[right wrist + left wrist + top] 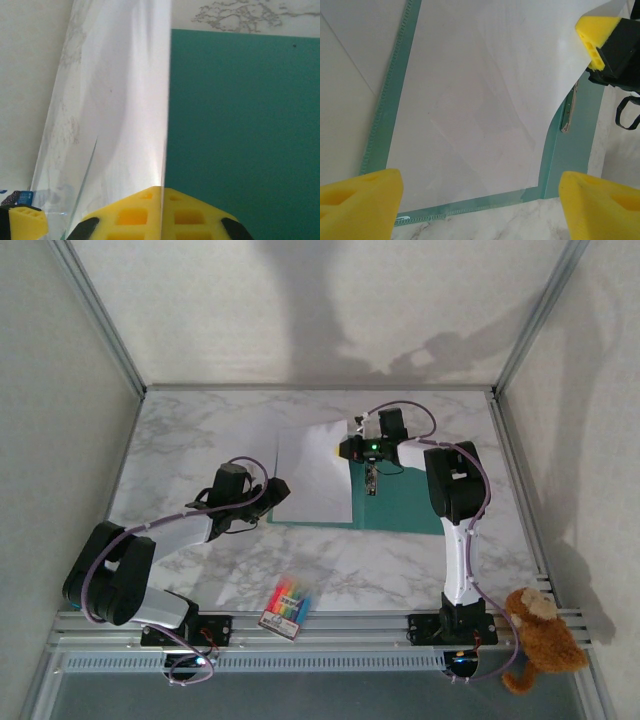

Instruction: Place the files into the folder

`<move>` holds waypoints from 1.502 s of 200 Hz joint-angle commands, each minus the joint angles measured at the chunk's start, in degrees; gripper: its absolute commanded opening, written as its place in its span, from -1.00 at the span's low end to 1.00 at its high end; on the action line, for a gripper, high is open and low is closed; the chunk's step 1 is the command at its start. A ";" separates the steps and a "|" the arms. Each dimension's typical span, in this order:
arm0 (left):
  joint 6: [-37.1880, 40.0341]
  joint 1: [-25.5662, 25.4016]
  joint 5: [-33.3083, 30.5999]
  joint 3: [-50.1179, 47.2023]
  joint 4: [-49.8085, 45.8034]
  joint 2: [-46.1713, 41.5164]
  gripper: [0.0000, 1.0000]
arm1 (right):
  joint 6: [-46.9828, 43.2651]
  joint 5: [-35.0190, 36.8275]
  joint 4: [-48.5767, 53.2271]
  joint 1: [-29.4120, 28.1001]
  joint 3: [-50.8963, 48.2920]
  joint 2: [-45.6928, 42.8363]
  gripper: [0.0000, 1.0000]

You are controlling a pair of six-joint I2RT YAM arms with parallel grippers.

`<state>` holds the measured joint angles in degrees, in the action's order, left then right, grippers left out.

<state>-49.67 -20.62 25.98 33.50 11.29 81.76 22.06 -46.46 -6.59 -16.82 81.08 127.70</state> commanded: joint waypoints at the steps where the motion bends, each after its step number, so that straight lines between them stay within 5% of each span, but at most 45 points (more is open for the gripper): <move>1: 0.75 0.50 0.35 -0.70 0.36 -0.04 0.64 | -0.83 0.16 -0.39 0.87 -0.77 -3.02 -1.00; 300: 0.13 0.50 -0.84 -2.95 1.62 0.86 0.64 | 10.44 0.83 -13.81 -2.03 -9.42 -3.88 -1.00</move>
<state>-49.69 -20.51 25.87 31.14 12.53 83.40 31.81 -46.06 -18.81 -18.09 72.73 125.12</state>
